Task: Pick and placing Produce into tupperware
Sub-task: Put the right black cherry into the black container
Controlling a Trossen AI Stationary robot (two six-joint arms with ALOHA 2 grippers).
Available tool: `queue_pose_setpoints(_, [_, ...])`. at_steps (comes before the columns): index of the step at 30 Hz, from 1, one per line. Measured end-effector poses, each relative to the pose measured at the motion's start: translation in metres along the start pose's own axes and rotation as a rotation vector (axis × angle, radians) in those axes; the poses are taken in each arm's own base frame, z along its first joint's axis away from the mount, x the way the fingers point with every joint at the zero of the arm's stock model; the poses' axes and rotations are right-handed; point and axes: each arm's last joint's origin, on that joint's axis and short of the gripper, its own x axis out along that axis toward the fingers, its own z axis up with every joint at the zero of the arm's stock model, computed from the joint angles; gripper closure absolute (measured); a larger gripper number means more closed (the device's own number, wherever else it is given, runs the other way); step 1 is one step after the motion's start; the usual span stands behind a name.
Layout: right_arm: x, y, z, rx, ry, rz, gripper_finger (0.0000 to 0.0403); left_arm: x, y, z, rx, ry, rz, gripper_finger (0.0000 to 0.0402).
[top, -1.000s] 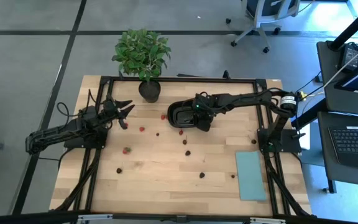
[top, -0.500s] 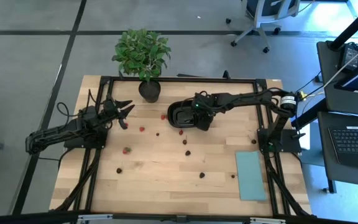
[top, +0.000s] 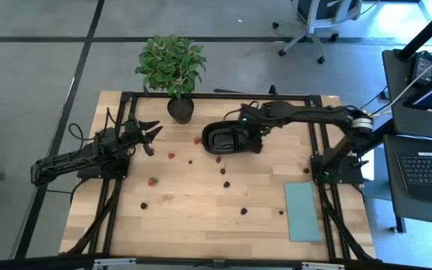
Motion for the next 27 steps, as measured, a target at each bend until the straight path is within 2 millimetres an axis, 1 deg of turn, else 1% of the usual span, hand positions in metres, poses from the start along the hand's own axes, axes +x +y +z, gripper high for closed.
queue_pose_setpoints(3, [-0.024,-0.001,-0.020,0.013,-0.052,0.006,0.0141,0.000,0.000,0.000,0.000,0.000,0.000,0.0292])
queue_pose_setpoints(6, [-0.041,0.000,-0.044,0.016,-0.105,0.019,0.0141,0.000,0.000,0.000,0.000,0.000,0.000,0.0292])
queue_pose_setpoints(8, [-0.047,0.001,-0.061,0.025,-0.121,0.027,0.0141,0.000,0.000,0.000,0.000,0.000,0.000,0.0292])
queue_pose_setpoints(11, [-0.050,0.003,-0.086,0.116,-0.140,0.045,0.0141,0.000,0.000,0.000,0.000,0.000,0.000,0.0292])
queue_pose_setpoints(15, [-0.044,0.003,-0.113,0.270,-0.122,0.056,0.0143,0.000,0.000,0.000,0.000,0.000,0.000,0.0292])
queue_pose_setpoints(19, [-0.027,0.001,-0.137,0.346,-0.012,0.025,0.0144,0.000,0.000,0.000,0.000,0.000,0.000,0.0292])
queue_pose_setpoints(23, [-0.008,0.001,-0.151,0.472,0.086,-0.015,0.0144,0.000,0.000,0.000,0.000,0.000,0.000,0.0291])
queue_pose_setpoints(27, [0.004,0.002,-0.159,0.507,0.131,-0.037,0.0144,0.000,0.000,0.000,0.000,0.000,0.000,0.0292])
